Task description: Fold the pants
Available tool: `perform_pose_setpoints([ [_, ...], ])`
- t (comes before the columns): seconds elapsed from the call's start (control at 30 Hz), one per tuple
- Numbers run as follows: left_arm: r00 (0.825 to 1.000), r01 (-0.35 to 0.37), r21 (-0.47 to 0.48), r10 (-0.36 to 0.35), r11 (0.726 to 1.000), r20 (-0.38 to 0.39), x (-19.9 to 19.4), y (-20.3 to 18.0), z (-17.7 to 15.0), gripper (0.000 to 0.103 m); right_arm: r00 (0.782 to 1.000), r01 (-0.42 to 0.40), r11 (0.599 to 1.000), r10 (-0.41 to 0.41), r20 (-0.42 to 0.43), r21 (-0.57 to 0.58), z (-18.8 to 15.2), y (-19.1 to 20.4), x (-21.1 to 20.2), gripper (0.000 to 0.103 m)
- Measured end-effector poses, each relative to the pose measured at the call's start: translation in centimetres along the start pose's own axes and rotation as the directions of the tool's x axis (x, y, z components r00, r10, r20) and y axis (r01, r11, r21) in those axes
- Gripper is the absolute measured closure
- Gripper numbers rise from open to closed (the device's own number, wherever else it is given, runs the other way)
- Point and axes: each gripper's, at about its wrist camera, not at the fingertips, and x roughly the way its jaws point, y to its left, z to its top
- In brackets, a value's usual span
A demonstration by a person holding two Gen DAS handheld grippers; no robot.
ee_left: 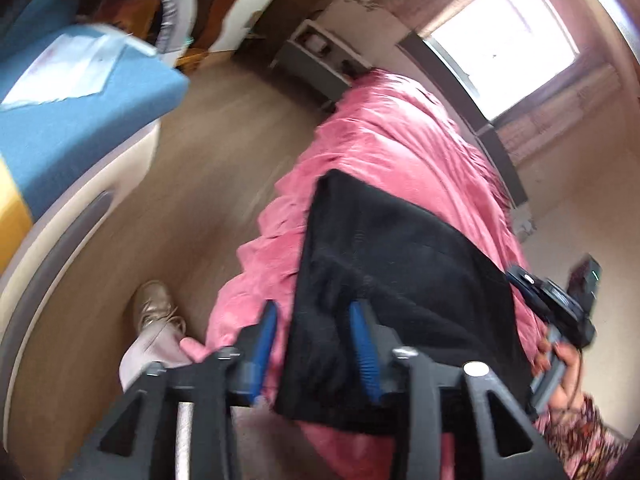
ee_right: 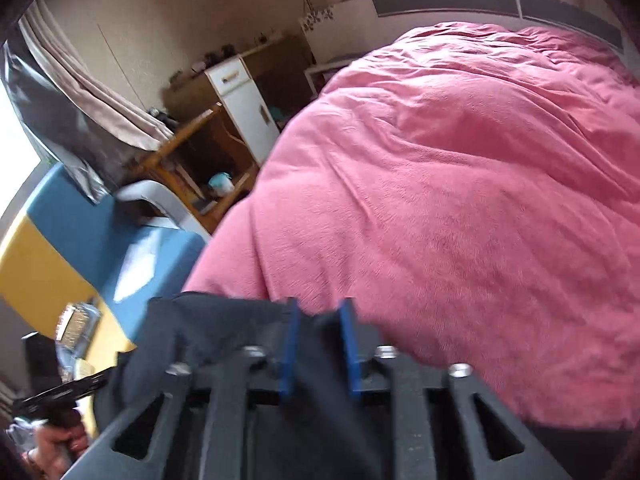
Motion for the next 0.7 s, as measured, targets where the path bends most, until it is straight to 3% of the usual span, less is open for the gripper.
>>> perform_pose_setpoints([
  [0.03, 1.000, 0.002, -0.053, -0.002, 0.999, 0.000, -0.3, 0.6, 0.0, 0.050, 1.000, -0.009, 1.000, 0.009, 0.000, -0.002, -0.9, 0.5, -1.0, 0.052],
  [0.1, 1.000, 0.028, -0.148, -0.027, 0.989, 0.011, -1.1, 1.7, -0.1, 0.050, 1.000, -0.004, 0.999, 0.004, -0.011, -0.033, -2.6, 1.0, -2.2, 0.051],
  [0.33, 0.995, 0.101, -0.240, -0.093, 0.966, 0.046, -3.8, -0.7, -1.6, 0.048, 0.989, 0.102, 0.986, -0.115, -0.092, -0.130, -7.6, -0.3, -4.3, 0.051],
  [0.43, 0.993, -0.013, -0.194, 0.036, 0.981, 0.113, -5.4, -2.9, -2.2, 0.047, 0.985, 0.114, 0.989, -0.125, -0.115, -0.099, -9.4, -2.0, -5.6, 0.051],
  [0.47, 0.980, -0.074, -0.178, 0.105, 0.981, 0.170, -6.4, -3.8, -2.4, 0.047, 0.984, 0.128, 0.987, -0.138, -0.115, -0.095, -9.9, -2.7, -6.0, 0.051],
  [0.5, 0.970, -0.095, -0.155, 0.127, 0.983, 0.209, -7.0, -4.6, -2.5, 0.047, 0.982, 0.143, 0.985, -0.153, -0.112, -0.091, -10.3, -3.4, -6.5, 0.051],
  [0.6, 0.948, -0.151, -0.058, 0.161, 0.987, 0.275, -7.7, -7.4, -2.7, 0.047, 0.978, 0.181, 0.981, -0.187, -0.094, -0.068, -11.4, -5.4, -8.8, 0.051],
  [0.7, 0.960, -0.126, 0.067, 0.104, 0.990, 0.258, -6.4, -10.8, -3.0, 0.046, 0.971, 0.224, 0.974, -0.225, -0.085, -0.018, -12.4, -8.0, -11.5, 0.050],
])
